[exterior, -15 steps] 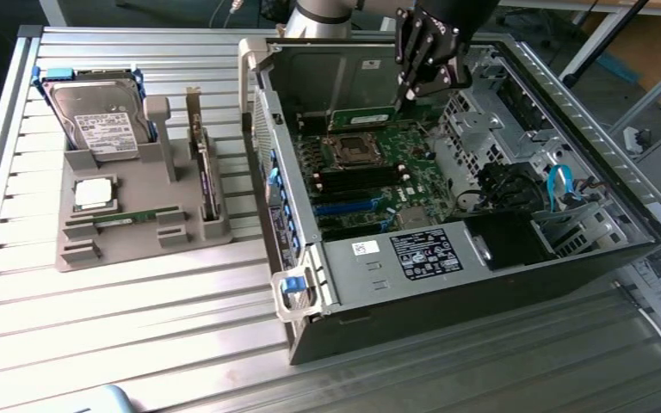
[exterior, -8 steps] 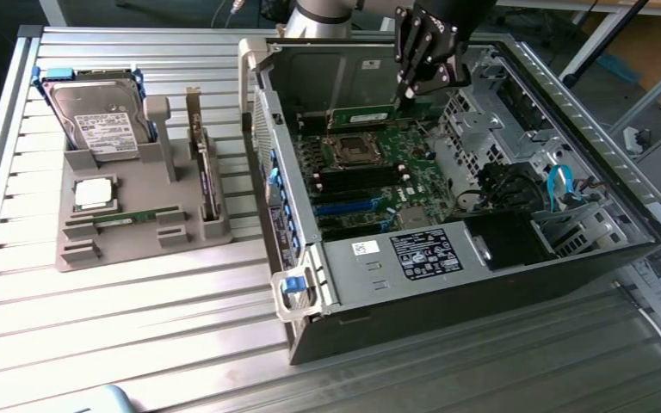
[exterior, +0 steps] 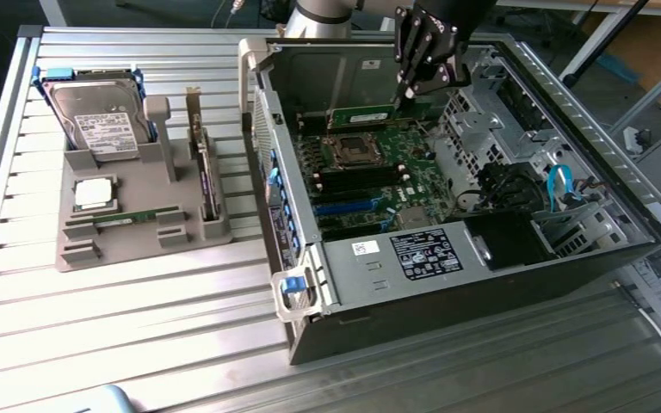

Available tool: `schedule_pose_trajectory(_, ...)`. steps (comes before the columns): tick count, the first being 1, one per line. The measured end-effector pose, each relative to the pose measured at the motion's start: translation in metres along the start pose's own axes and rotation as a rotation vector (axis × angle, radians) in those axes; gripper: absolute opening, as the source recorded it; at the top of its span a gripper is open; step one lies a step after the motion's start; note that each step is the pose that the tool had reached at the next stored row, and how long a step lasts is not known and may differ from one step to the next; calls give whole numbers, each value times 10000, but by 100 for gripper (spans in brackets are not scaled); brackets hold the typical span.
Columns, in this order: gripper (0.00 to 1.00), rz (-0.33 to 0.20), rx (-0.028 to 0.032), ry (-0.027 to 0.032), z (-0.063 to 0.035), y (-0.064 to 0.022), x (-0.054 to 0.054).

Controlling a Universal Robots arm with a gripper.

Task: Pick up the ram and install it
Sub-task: 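Insert the ram into the slot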

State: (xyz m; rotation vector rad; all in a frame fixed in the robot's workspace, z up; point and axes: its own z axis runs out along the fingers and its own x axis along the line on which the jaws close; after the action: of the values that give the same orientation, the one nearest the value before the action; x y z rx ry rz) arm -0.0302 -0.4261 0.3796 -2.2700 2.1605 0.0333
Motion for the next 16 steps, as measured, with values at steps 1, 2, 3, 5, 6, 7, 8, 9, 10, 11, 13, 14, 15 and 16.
schedule_pose_trajectory(1, 12, 1, 0, 0, 0, 0, 0)
schedule_pose_trajectory(2, 12, 0, 0, 0, 0, 0, 0)
schedule_pose_trajectory(3, 12, 0, 0, 0, 0, 0, 0)
schedule_pose_trajectory(5, 12, 0, 0, -1, 0, 0, 0)
schedule_pose_trajectory(6, 12, 1, 0, 0, 0, 0, 0)
schedule_pose_trajectory(7, 12, 0, 0, -1, 0, 0, 0)
schedule_pose_trajectory(8, 12, 0, 0, -1, 0, 0, 0)
schedule_pose_trajectory(9, 12, 1, 0, -1, 1, 0, 0)
schedule_pose_trajectory(10, 12, 0, 1, -2, 5, 0, 0)
schedule_pose_trajectory(11, 12, 0, 3, -3, 16, -1, 0)
schedule_pose_trajectory(13, 12, 0, 4, -1, 46, -1, 1)
schedule_pose_trajectory(14, 12, 0, 4, 0, 63, -1, 1)
schedule_pose_trajectory(15, 12, 0, 3, 2, 81, -1, 2)
schedule_pose_trajectory(16, 12, 1, 4, 1, 100, -1, 2)
